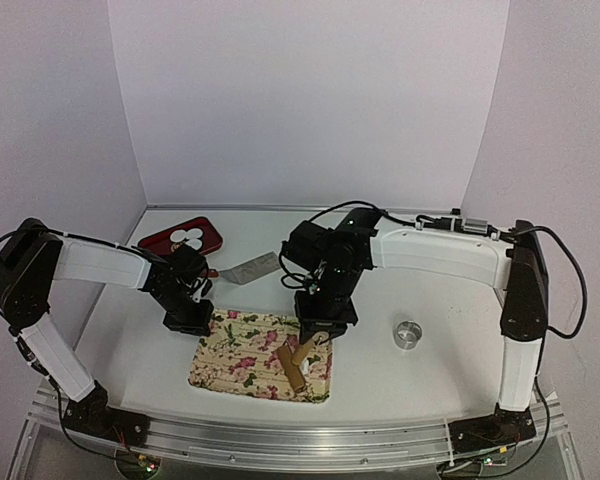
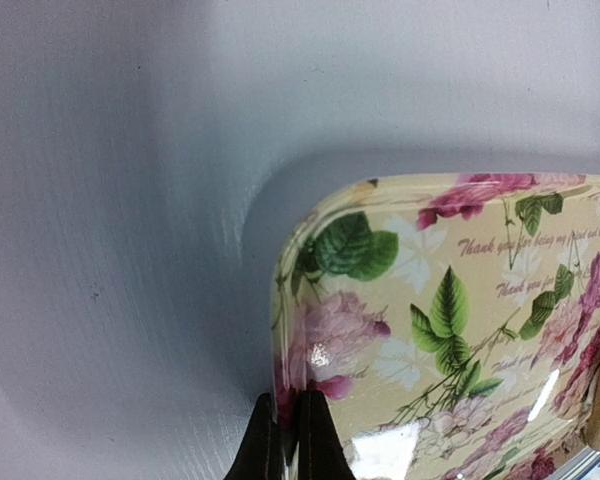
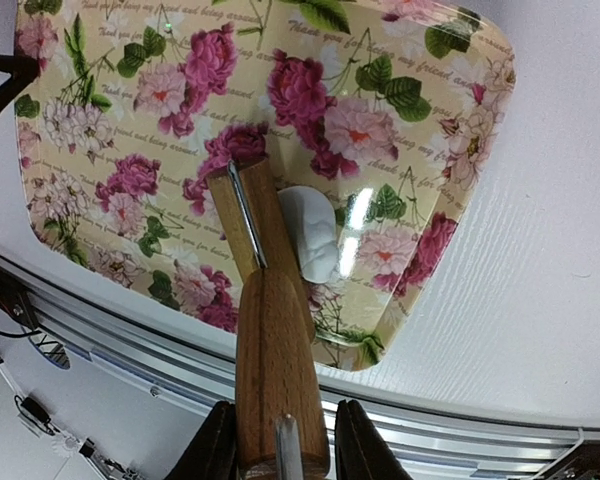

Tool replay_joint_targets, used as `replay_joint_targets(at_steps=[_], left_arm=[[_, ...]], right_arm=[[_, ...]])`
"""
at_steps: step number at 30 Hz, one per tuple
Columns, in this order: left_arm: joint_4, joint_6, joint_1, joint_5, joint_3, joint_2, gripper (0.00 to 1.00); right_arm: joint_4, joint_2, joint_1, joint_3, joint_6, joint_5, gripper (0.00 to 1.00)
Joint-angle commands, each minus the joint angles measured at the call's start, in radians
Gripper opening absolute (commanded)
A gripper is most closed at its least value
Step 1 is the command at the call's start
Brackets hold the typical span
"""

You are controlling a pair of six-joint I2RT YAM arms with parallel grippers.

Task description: Roll out the dumpling wrappers from the dough

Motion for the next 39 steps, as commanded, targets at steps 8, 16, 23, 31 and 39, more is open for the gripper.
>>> replay_joint_targets(at_steps=[8, 16, 23, 31, 39], left_arm=[[-0.024, 0.029, 0.039, -0.07, -0.013, -0.016, 0.0], [-0.021, 0.038, 0.062, -0.059, -0.017, -0.015, 0.0], [-0.018, 0.041, 0.077, -0.052, -0.018, -0.011, 0.0], [-0.016, 0.045, 0.09, -0.043, -0.019, -0.012, 0.0], [-0.018, 0.045, 0.098, -0.041, -0.019, -0.011, 0.0]], right_arm=[[-0.063, -0.032, -0.053, -0.223, 0.011, 0.104, 0.0], [0.022, -0.087, -0.094, -0.325, 0.026, 0.053, 0.0], [0.113, -0.132, -0.136, -0.432, 0.038, -0.006, 0.0], [0.142, -0.187, -0.177, -0.5, 0.041, -0.023, 0.0], [0.143, -0.226, -0.2, -0.525, 0.044, -0.023, 0.0]])
